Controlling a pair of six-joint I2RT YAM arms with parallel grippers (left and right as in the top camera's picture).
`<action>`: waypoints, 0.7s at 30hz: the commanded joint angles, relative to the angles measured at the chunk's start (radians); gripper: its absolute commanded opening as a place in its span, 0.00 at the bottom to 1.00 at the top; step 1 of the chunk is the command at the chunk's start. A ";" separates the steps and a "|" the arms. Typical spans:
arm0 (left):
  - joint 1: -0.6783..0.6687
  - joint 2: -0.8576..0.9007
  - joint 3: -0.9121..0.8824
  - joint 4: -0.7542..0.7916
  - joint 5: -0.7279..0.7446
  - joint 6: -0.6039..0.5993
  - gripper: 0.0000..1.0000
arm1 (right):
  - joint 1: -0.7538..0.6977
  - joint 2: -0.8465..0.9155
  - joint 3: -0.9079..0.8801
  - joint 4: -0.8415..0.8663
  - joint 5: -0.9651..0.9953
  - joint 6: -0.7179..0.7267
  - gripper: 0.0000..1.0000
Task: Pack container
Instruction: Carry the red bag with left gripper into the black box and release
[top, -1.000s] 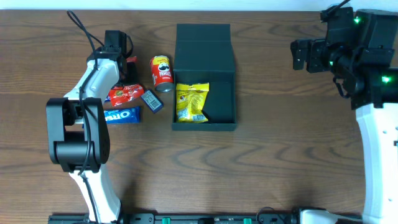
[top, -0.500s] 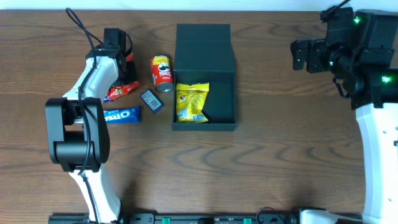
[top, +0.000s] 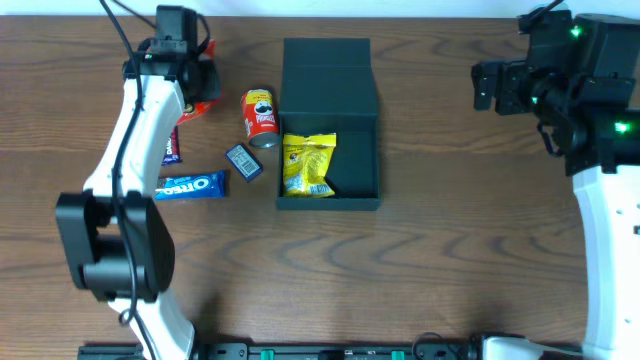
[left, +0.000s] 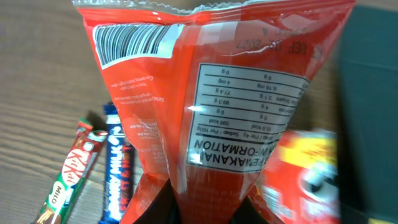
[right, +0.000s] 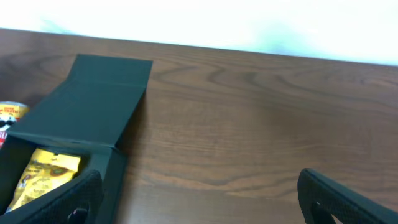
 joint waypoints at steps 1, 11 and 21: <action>-0.084 -0.035 0.021 -0.039 0.006 0.022 0.06 | -0.044 0.002 0.001 0.003 0.033 0.072 0.99; -0.422 -0.035 0.021 -0.132 0.008 -0.163 0.05 | -0.137 0.002 0.001 -0.018 0.032 0.074 0.99; -0.599 0.001 -0.058 -0.109 -0.009 -0.377 0.06 | -0.185 0.002 0.001 -0.019 0.032 0.074 0.99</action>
